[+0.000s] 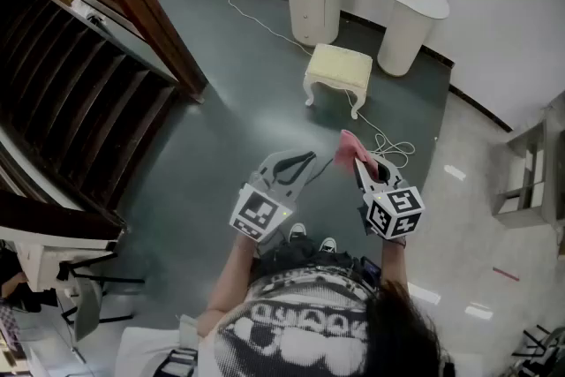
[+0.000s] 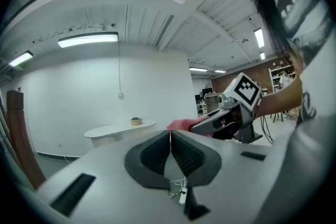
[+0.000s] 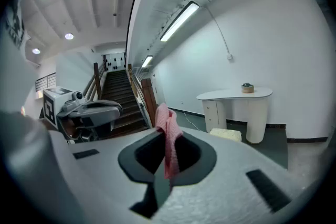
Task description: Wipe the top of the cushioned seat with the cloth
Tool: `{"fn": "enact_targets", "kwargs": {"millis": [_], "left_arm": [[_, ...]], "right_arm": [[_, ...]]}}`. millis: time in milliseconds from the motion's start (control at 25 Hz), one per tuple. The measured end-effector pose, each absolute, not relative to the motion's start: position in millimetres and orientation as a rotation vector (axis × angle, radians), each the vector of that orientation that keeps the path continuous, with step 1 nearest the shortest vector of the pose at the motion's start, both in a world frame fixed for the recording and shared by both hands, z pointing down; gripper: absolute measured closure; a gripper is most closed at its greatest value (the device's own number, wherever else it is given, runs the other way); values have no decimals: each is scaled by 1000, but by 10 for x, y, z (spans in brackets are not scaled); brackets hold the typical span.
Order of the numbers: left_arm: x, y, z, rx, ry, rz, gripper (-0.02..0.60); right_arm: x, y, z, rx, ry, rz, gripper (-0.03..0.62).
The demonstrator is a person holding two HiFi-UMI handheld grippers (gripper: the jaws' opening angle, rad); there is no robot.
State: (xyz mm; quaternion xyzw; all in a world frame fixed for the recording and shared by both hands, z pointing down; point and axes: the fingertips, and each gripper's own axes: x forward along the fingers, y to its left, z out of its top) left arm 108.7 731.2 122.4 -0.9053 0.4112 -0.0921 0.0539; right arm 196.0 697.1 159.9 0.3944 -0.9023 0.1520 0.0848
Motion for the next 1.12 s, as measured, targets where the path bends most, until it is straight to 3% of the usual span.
{"fn": "enact_targets", "kwargs": {"millis": [720, 1120], "left_arm": [[566, 6985, 1383, -2810, 1183, -237, 575], [578, 6230, 1574, -2812, 1245, -261, 574]], "right_arm": [[1539, 6757, 1741, 1267, -2630, 491, 582], [1559, 5952, 1981, 1207, -2630, 537, 582]]}}
